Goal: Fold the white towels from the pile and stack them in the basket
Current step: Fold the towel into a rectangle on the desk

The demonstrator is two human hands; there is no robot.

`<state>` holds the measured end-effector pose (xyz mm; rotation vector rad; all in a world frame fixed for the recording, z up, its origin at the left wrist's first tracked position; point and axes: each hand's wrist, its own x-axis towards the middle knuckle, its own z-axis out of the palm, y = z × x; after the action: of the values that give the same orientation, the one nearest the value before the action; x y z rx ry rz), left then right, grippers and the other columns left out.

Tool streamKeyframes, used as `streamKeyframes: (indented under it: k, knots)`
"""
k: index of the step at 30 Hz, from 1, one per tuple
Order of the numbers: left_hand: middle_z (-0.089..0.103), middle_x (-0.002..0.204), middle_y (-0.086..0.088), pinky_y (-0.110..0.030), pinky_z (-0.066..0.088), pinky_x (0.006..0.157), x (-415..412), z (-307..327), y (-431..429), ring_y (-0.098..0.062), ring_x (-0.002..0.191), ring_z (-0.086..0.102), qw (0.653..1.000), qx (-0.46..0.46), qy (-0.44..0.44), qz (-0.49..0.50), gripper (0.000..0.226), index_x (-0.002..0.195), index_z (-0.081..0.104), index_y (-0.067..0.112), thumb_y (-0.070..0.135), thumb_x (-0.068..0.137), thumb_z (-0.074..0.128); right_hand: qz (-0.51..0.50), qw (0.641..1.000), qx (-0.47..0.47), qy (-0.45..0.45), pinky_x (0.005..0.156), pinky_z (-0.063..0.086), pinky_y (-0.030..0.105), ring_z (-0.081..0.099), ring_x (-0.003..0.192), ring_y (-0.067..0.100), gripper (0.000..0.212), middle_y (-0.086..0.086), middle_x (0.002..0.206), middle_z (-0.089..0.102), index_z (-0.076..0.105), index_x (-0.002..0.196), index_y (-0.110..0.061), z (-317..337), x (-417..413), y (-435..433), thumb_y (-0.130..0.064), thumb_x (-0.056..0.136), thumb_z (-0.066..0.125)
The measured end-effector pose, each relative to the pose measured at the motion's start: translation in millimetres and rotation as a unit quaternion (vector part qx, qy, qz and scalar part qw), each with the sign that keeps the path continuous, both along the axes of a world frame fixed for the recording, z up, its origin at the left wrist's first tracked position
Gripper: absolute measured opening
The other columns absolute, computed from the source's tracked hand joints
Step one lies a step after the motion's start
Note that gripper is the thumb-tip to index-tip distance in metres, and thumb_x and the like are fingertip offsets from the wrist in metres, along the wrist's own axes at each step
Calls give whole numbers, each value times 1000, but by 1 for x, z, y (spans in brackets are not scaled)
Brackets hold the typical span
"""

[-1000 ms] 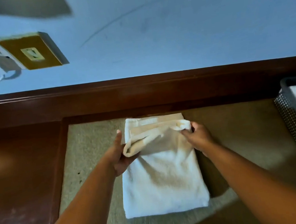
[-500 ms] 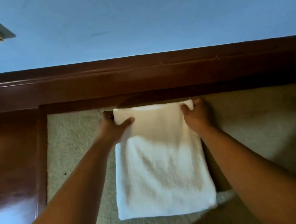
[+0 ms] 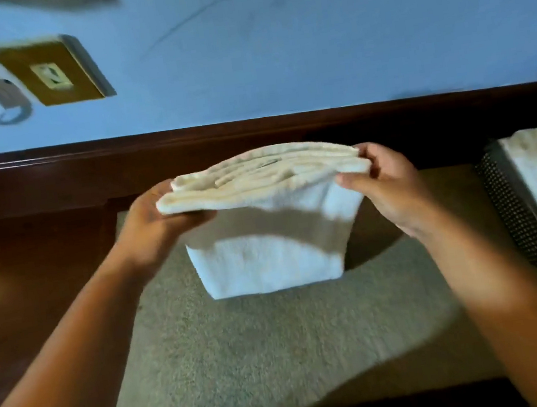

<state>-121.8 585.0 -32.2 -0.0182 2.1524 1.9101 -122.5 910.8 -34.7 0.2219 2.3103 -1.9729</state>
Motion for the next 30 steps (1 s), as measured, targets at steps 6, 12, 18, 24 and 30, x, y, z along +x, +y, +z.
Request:
streamKeyframes:
  k: [6,12,18,24,30]
  knots:
    - [50,128,4,-14,49,92,118,-9,-31,0,120,52,988,-125,94,0,34,92,69,17,20,66,91,119,939,282,158,68,46,22,55,85,11,34,-11,93,56,55,92,-25,-9,128,-4,-6,77,78]
    - [56,121,11,-25,45,95,242,-142,-47,-16,121,53,979,-191,-26,61,32,79,65,37,36,62,92,240,876,400,123,64,42,33,47,78,15,27,-10,93,42,42,79,-26,-131,226,-26,-7,75,60]
    - [72,81,-4,-40,54,69,288,-178,-64,-26,73,69,926,-290,-209,121,25,77,59,26,5,84,70,134,914,381,-40,63,42,34,50,73,17,25,-10,87,44,44,79,-28,-180,278,-38,-4,82,51]
    - [66,101,-9,-43,53,83,251,-164,-39,-29,94,63,921,-174,-299,181,47,106,59,10,52,86,66,-102,937,161,-293,84,41,28,61,115,31,63,14,124,62,52,133,-2,-172,236,-86,-42,88,73]
    - [76,99,-15,-46,62,75,220,-141,-17,-33,86,73,929,-6,-324,178,45,119,66,4,32,86,76,-87,937,14,-339,59,47,25,68,76,24,36,9,92,73,70,113,-6,-157,211,-97,-22,82,77]
